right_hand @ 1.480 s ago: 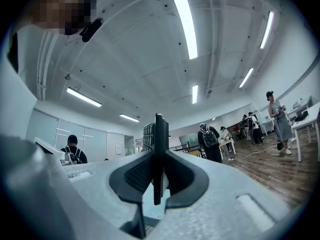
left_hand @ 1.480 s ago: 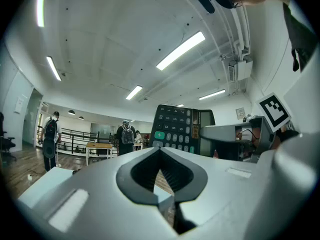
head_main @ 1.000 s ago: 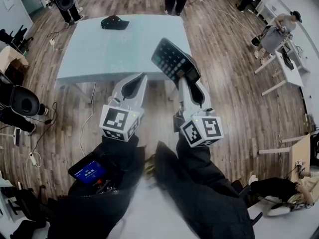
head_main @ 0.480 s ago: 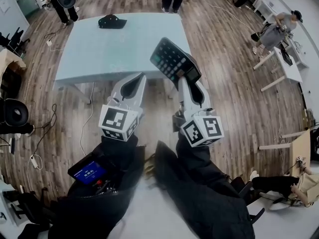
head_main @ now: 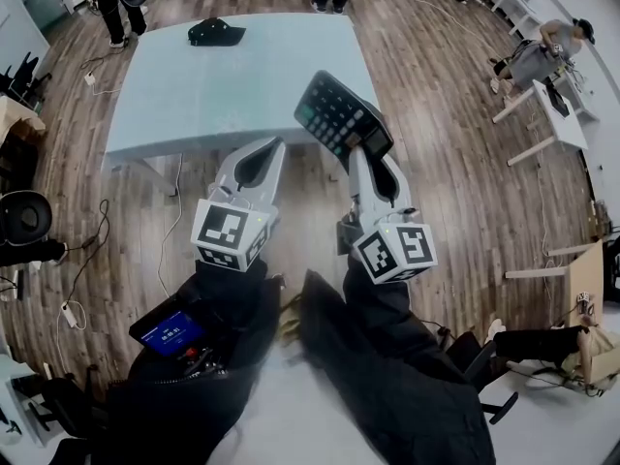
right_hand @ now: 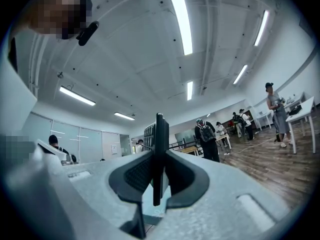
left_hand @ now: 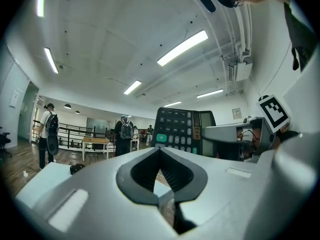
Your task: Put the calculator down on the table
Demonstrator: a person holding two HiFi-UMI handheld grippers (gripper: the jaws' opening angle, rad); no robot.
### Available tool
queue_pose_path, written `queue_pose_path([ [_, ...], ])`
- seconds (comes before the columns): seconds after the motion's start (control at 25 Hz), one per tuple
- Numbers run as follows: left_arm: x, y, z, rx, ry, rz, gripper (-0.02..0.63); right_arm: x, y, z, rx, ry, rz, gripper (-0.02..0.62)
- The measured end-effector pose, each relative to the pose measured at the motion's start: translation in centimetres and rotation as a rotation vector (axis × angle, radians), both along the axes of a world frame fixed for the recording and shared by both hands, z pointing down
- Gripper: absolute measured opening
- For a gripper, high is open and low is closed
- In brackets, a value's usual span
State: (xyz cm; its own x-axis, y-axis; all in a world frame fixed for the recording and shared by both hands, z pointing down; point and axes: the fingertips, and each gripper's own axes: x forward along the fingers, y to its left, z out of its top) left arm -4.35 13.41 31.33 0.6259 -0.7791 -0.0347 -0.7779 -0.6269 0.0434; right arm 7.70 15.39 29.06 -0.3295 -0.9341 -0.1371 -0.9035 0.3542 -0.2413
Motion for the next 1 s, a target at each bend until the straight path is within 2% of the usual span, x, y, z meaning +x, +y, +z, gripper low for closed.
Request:
queue_pose_path([
  [0.36, -0.2, -0.1, 1.7, -0.027, 0.007, 0.026, 0.0, -0.6, 0.3, 1.7, -0.024, 0.009, 0.014, 0.054],
  [0.8, -1.0, -1.0, 2.6, -0.052, 0.014, 0.006, 0.0, -0.8, -0.4, 2.3, -0.046, -0.003, 0.01, 0.054],
  [1.0, -1.0, -2.7, 3.6, -0.065, 0.008, -0.016, 0.0, -0.3, -2.4, 3.3, -0.055, -0.015, -0.003, 0.054],
])
